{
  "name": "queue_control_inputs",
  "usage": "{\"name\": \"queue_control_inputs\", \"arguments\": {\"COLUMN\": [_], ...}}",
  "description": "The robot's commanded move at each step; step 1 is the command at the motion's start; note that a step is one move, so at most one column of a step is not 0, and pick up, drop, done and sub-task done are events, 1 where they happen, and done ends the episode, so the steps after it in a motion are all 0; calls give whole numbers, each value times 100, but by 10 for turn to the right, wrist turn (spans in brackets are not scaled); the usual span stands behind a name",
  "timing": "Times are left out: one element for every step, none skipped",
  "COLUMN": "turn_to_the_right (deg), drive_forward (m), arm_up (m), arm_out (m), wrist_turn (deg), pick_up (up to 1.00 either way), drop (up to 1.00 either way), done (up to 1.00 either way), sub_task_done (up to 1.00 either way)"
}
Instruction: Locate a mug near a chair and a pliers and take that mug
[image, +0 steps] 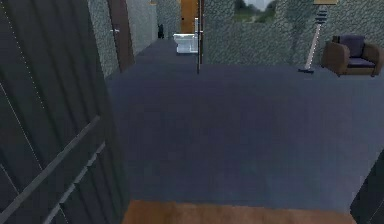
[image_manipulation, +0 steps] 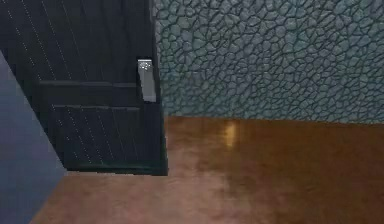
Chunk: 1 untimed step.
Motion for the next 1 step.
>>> {"name": "queue_control_inputs", "arguments": {"turn_to_the_right": [0], "drive_forward": [100], "arm_up": [0], "arm_out": [0], "wrist_turn": [0], "pick_up": [0], "drop": [0], "done": [0], "sub_task_done": [0]}}
